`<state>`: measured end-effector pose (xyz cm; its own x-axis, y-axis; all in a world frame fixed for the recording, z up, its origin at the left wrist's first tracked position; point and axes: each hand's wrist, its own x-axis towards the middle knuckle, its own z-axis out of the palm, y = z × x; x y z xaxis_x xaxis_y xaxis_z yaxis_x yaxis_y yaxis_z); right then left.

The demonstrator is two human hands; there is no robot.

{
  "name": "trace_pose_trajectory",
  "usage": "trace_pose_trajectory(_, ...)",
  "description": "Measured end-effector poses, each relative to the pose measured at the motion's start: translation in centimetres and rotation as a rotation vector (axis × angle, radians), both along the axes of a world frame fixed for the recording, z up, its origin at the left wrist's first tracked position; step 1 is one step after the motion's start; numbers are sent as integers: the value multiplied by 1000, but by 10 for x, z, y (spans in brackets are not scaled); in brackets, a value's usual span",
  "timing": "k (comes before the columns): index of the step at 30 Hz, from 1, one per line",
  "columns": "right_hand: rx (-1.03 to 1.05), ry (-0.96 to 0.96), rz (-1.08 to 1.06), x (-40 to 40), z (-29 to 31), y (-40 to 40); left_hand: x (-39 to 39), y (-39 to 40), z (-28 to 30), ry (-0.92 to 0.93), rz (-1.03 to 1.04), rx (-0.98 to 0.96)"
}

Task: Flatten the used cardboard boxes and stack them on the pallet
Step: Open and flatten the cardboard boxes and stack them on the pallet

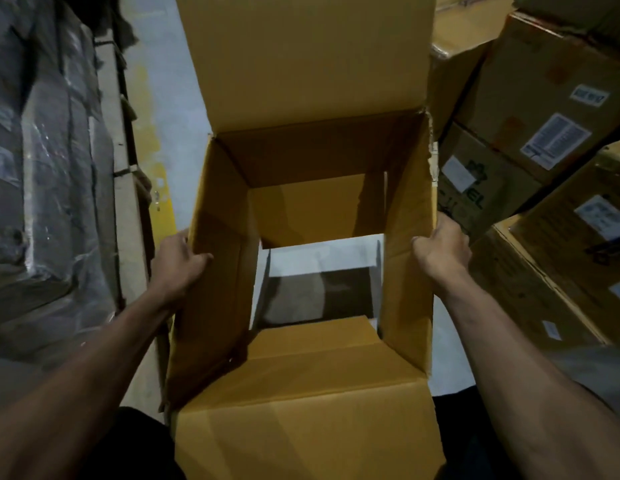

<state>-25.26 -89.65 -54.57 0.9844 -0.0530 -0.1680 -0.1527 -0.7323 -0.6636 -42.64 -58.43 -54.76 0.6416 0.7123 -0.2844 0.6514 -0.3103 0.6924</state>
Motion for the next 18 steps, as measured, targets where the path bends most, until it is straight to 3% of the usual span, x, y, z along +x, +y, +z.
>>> trace_pose_trajectory(7,253,53,-336,16,-2,-5,-27,-59,2,-15,-462,249)
trace_pose_trajectory(12,347,117,-348,23,3,-2,-36,-72,-14,61,-642,326)
trace_pose_trajectory(18,458,274,-319,20,14,7,-28,-123,-4,246,-792,171)
